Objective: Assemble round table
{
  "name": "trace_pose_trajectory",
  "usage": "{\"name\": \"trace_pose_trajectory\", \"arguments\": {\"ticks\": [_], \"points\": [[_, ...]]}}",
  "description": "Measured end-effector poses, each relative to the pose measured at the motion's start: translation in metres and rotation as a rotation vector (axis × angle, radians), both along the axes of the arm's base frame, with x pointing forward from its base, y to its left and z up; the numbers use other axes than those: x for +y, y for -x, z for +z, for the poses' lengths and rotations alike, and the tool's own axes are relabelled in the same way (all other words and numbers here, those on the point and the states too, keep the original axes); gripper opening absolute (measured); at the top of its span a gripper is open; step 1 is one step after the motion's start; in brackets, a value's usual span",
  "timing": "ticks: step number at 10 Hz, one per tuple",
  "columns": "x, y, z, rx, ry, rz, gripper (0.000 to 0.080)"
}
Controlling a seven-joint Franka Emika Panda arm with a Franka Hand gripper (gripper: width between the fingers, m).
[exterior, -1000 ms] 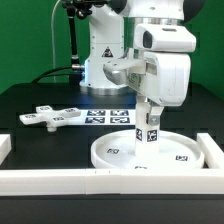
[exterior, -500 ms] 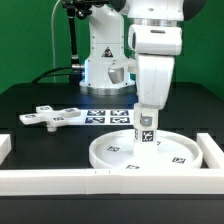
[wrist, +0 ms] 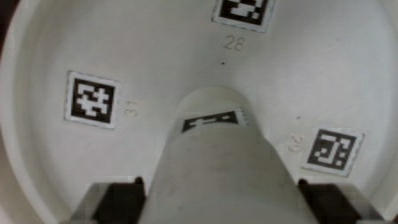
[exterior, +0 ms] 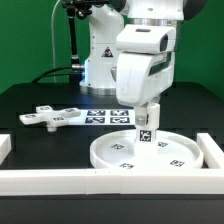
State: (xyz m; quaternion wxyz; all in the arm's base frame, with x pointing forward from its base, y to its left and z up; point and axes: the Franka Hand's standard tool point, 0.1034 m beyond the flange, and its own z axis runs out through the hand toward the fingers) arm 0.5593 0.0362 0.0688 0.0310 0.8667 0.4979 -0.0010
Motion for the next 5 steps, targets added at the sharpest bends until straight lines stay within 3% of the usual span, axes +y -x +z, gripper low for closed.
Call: {"name": "trace_pose_trajectory", "arguments": {"ticks": [3,5], "points": [[-0.0053,0.002,-0.0008,0.012,-0.08,-0.389,0.0409],[-0.0045,0.0019,-0.0009,0.01,-0.092,-0.533,0.0409]]}}
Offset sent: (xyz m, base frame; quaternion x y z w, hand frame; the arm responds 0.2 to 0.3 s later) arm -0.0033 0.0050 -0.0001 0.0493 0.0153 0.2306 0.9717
